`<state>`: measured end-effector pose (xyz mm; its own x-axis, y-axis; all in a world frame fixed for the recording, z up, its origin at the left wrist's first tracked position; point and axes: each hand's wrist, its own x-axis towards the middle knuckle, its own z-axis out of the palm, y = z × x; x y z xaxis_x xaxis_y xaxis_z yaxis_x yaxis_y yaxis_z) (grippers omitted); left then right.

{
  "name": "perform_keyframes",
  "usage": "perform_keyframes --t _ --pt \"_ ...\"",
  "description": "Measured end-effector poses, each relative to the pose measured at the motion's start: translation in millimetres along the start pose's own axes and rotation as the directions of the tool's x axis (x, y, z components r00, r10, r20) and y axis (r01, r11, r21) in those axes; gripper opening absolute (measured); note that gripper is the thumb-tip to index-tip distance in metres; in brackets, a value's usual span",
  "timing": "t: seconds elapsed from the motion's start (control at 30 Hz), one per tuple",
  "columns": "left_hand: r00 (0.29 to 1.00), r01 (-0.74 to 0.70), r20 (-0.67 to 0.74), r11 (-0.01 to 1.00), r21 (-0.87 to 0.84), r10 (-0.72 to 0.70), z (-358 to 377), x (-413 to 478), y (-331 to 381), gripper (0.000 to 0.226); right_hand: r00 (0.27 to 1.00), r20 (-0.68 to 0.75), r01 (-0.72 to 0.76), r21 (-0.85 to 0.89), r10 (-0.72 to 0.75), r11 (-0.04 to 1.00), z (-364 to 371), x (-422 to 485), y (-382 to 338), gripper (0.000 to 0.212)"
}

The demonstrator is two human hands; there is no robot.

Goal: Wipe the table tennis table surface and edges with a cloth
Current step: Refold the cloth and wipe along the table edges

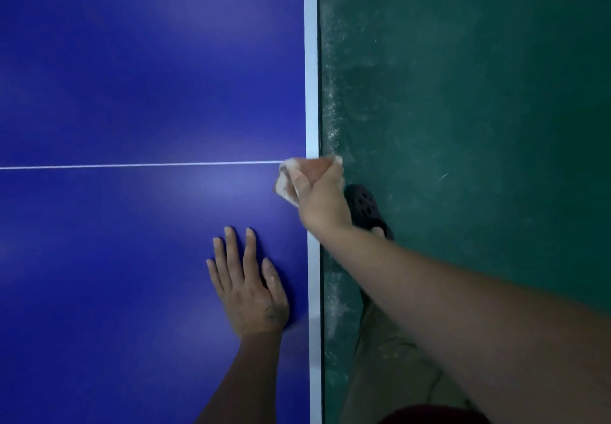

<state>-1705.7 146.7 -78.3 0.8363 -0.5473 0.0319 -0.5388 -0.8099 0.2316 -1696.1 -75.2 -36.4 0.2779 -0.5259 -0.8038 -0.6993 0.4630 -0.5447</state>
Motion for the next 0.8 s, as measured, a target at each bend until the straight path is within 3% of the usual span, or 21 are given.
perform_keyframes --t 0.17,0.4,0.53,0.63,0.8 --pt "0.998 0.017 0.06 1.0 0.011 -0.018 -0.7 0.8 -0.8 0.06 0.998 0.001 -0.058 0.0 0.058 0.998 -1.0 0.1 1.3 0.084" --pt "0.996 0.045 0.081 0.998 -0.052 -0.041 -11.1 30.9 13.1 0.056 0.995 0.081 -0.062 -0.055 0.066 0.997 -27.7 65.4 -83.2 0.089" --pt "0.999 0.032 0.014 0.971 -0.239 -0.03 -9.5 153.0 51.1 0.054 0.995 0.091 -0.041 -0.027 0.043 0.999 -45.3 106.4 -132.5 0.088" --pt "0.998 -0.013 -0.067 0.953 -0.303 -0.008 1.7 273.5 91.6 0.051 0.997 0.077 -0.004 -0.062 0.008 0.998 -44.8 102.1 -131.4 0.086" --pt "1.0 0.02 -0.019 0.977 -0.211 -0.025 28.6 442.7 148.1 0.058 0.997 0.08 0.014 -0.115 -0.005 0.993 -39.9 68.7 -91.5 0.082"
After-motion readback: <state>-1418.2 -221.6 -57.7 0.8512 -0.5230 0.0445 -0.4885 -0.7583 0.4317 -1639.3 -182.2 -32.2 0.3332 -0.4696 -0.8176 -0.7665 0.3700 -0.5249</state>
